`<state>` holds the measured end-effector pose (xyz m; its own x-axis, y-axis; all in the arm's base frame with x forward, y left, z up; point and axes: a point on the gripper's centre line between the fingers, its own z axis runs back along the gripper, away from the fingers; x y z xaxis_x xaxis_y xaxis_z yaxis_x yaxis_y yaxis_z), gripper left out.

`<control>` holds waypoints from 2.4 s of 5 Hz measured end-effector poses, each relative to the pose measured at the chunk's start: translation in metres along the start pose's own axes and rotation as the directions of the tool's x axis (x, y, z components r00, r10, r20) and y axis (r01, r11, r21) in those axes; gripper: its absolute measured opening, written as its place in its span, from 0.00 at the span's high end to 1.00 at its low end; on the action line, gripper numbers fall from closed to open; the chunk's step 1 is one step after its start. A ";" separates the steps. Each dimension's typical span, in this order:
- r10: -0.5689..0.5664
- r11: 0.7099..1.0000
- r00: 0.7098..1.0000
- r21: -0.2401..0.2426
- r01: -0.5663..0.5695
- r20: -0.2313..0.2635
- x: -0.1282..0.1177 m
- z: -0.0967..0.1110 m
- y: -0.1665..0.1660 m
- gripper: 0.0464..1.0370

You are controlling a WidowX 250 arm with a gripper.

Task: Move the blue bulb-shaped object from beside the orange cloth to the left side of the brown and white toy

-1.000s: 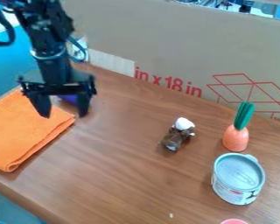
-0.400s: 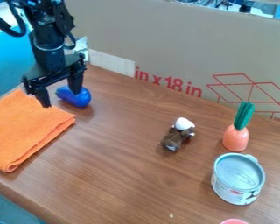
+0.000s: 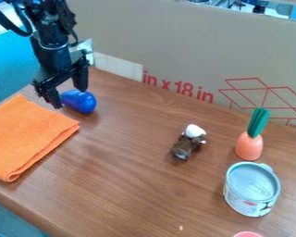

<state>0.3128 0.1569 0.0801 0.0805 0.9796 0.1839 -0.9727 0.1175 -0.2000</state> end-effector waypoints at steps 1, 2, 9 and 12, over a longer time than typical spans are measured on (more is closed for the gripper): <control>0.038 0.999 0.999 -0.004 -0.038 -0.010 0.013 -0.009 -0.009 0.04; 0.059 0.998 0.998 0.015 -0.058 -0.039 0.015 -0.022 -0.015 0.04; -0.271 0.957 0.959 0.085 0.277 -0.078 -0.013 -0.034 -0.031 0.24; -0.861 0.506 0.508 -0.103 0.856 -0.008 -0.138 0.008 -0.098 0.24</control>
<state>0.3951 0.0088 0.0816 0.8804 0.3979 0.2581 -0.4010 0.9151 -0.0431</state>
